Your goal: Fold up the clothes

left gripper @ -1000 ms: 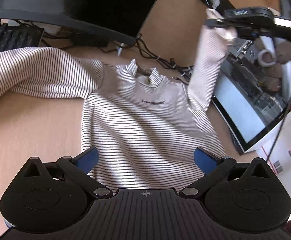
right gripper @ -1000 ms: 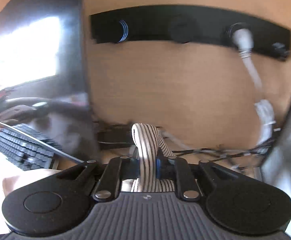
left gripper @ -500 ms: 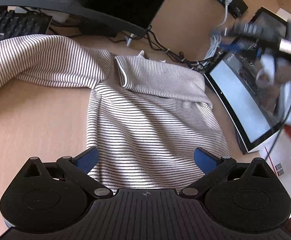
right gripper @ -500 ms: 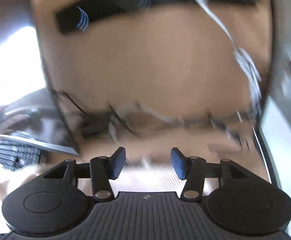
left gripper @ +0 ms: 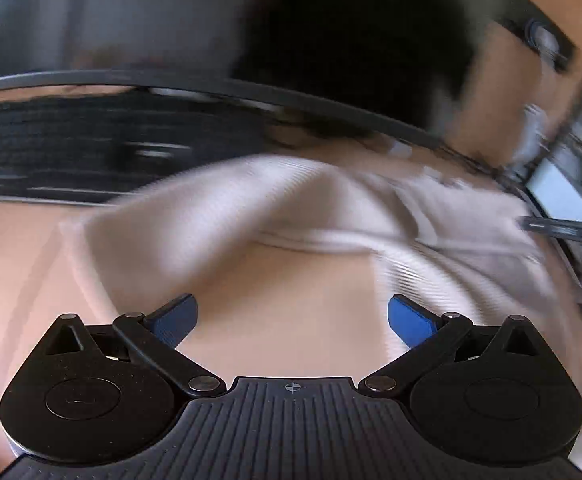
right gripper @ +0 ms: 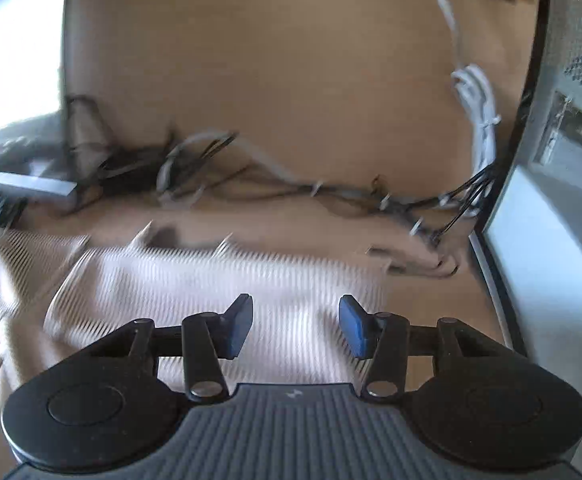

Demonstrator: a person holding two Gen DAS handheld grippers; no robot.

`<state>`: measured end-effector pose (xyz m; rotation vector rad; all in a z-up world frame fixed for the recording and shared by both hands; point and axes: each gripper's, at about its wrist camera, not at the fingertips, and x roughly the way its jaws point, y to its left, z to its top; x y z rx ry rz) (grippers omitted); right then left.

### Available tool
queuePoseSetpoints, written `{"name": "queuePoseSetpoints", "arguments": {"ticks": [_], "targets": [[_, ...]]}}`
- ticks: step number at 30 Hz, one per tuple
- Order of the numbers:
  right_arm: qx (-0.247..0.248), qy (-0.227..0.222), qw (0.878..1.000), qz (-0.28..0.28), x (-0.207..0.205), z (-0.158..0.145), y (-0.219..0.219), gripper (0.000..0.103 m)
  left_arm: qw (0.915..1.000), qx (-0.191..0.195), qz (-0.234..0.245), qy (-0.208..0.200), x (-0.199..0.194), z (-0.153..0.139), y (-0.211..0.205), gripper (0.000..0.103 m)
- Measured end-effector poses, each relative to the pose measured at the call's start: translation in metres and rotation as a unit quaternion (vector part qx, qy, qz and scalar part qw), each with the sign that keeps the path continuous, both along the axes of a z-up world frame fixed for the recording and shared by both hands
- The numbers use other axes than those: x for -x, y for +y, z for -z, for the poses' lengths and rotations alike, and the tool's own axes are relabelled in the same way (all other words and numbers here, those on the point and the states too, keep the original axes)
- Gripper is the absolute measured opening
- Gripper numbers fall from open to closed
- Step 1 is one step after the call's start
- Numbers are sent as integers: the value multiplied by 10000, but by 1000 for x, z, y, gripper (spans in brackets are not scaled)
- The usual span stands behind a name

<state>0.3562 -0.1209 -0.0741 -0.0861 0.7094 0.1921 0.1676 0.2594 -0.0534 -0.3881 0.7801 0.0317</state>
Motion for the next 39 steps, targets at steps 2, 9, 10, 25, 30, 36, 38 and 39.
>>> {"name": "queuePoseSetpoints", "arguments": {"ticks": [2, 9, 10, 25, 30, 36, 38, 39], "targets": [[-265, 200, 9993, 166, -20, 7, -5, 48, 9995, -154, -269, -35, 4, -5, 19, 103], [-230, 666, 9974, 158, -44, 37, 3, 49, 9973, -487, -530, -143, 13, -10, 55, 103], [-253, 583, 9979, 92, -36, 32, 5, 49, 9972, -581, -456, -152, 13, -9, 56, 103], [-498, 90, 9949, -871, 92, -23, 25, 55, 9978, -429, -458, 227, -23, 22, 74, 48], [-726, 92, 9957, -564, 114, -25, 5, 55, 9989, -372, -79, -280, -38, -11, 46, 12], [-914, 112, 9956, -147, 124, -16, -23, 55, 9903, 217, 1096, -831, -79, -63, -21, 12], [-961, 130, 9953, -60, 125, -13, -29, 55, 9853, 469, 1409, -846, -95, -69, -44, 12], [-982, 138, 9951, -24, 125, -12, -31, 55, 9825, 604, 1548, -843, -102, -70, -56, 12]]}}
